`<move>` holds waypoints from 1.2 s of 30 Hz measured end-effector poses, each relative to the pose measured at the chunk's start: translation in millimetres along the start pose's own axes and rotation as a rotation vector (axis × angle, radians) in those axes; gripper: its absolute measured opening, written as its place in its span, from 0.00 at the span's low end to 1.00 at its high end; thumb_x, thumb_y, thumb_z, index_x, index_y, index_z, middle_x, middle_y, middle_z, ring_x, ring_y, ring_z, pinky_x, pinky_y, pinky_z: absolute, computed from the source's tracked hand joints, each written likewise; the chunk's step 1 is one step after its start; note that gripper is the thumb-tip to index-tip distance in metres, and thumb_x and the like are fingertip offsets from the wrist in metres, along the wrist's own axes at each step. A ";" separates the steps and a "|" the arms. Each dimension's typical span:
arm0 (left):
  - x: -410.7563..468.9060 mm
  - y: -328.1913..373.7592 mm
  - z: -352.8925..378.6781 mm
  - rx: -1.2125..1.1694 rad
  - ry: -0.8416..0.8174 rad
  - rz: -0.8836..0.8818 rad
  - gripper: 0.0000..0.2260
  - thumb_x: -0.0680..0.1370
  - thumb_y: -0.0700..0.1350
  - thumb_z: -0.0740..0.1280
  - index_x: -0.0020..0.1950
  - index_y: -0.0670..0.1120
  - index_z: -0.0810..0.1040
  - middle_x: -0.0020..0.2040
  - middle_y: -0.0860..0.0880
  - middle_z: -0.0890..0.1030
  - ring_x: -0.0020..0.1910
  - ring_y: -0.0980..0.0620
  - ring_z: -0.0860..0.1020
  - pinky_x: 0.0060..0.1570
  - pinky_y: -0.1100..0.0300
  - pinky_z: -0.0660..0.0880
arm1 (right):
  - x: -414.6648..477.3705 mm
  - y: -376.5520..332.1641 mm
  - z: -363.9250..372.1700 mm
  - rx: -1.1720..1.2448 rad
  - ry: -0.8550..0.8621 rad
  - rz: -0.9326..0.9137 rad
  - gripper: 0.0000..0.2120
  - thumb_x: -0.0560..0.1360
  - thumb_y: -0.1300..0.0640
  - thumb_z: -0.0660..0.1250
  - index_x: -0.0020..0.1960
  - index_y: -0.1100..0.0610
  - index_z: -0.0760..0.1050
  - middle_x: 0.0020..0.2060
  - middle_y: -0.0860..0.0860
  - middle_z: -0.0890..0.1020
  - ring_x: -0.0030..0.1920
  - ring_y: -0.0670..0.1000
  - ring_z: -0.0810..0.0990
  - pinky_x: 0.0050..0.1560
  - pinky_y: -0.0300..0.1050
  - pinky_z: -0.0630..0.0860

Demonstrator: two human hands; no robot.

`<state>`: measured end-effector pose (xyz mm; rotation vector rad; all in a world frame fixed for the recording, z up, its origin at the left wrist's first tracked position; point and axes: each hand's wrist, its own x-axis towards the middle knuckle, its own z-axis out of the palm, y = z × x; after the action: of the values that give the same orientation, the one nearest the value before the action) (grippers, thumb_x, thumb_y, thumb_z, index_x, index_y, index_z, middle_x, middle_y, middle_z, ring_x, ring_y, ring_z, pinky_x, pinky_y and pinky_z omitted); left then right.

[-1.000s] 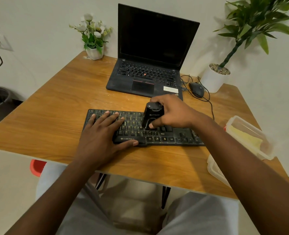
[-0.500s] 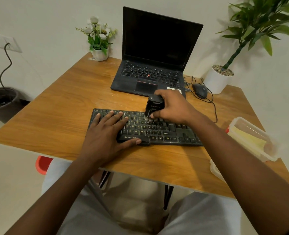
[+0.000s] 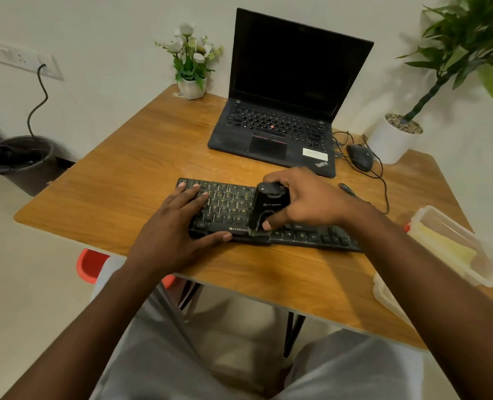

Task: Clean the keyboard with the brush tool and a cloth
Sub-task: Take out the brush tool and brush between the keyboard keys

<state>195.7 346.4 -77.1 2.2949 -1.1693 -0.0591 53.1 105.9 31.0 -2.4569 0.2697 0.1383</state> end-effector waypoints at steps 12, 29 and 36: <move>-1.6 1.4 0.3 -0.060 0.000 -0.017 0.47 0.70 0.77 0.67 0.83 0.54 0.64 0.85 0.54 0.60 0.85 0.56 0.49 0.80 0.55 0.51 | 27.9 5.0 1.3 -0.081 0.249 0.072 0.19 0.70 0.58 0.83 0.56 0.51 0.79 0.48 0.48 0.86 0.45 0.48 0.87 0.46 0.53 0.86; -1.5 1.9 -0.2 -0.090 -0.002 -0.031 0.48 0.70 0.76 0.69 0.83 0.53 0.65 0.85 0.54 0.59 0.85 0.57 0.49 0.80 0.55 0.51 | 32.2 -0.8 -1.2 -0.109 0.257 0.039 0.18 0.70 0.59 0.83 0.55 0.53 0.79 0.47 0.49 0.86 0.45 0.49 0.87 0.49 0.57 0.85; -3.3 4.5 -3.0 -0.096 -0.010 -0.035 0.48 0.70 0.76 0.68 0.83 0.53 0.64 0.85 0.54 0.59 0.85 0.57 0.48 0.81 0.54 0.51 | 35.1 0.0 0.1 -0.041 0.208 0.061 0.19 0.69 0.60 0.84 0.56 0.54 0.80 0.48 0.51 0.87 0.45 0.52 0.88 0.45 0.60 0.86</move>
<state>191.2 348.3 -72.9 2.2328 -1.1069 -0.1368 87.3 100.4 25.1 -2.5069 0.4362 -0.0876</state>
